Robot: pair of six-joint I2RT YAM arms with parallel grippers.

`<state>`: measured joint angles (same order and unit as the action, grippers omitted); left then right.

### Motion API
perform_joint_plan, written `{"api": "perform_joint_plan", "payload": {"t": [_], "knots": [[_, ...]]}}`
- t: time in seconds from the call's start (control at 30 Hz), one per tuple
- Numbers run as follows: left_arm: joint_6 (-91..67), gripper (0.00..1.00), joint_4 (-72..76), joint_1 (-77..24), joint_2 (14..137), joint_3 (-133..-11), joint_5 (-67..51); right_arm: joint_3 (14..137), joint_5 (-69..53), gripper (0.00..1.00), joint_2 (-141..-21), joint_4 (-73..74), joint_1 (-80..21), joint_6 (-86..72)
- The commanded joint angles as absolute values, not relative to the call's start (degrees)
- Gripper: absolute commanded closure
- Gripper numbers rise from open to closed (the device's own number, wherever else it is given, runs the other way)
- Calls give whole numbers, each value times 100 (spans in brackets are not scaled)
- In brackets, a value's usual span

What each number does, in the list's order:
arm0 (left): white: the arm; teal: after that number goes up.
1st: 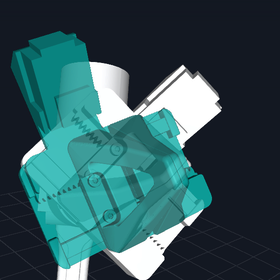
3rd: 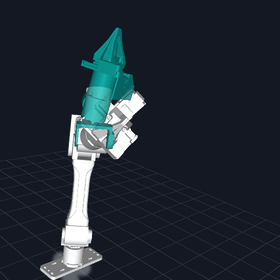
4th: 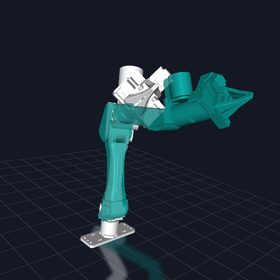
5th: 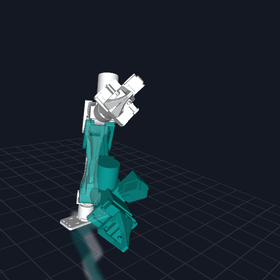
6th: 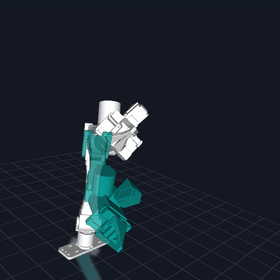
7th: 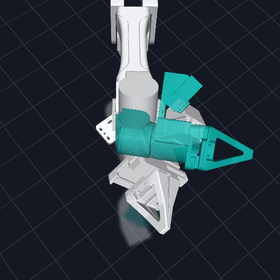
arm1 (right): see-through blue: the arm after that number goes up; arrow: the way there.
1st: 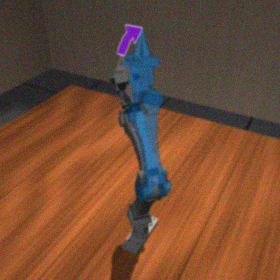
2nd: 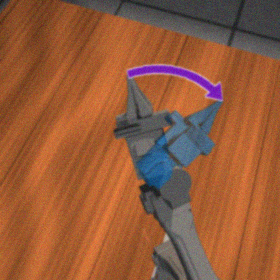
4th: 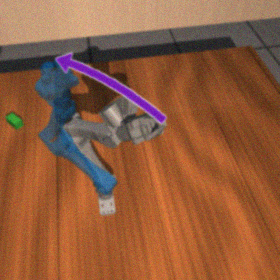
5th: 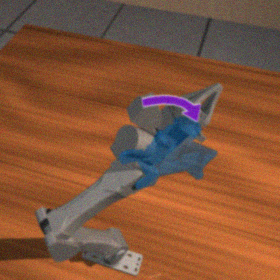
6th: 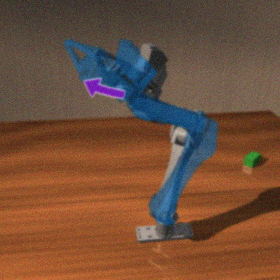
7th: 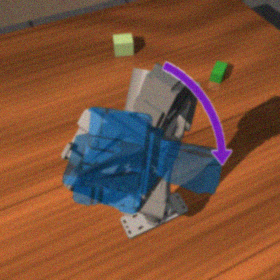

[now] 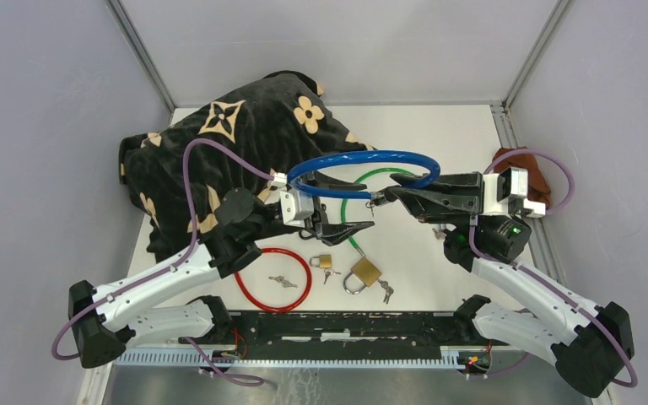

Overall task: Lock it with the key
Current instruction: Lock the lock.

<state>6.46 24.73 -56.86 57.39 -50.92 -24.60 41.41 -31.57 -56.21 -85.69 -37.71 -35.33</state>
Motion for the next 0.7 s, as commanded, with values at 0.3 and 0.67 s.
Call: {"api": "perform_joint_plan", "payload": {"t": [0.3, 0.67], "knots": [[440, 33, 3418, -5672, 6082, -5540, -2971, 4393, -3140, 100, -5560, -9166, -3752, -3774], [756, 85, 3215, -5679, 6028, -5487, -2930, 4342, -3121, 100, -5488, -9165, -3750, -3739]]}}
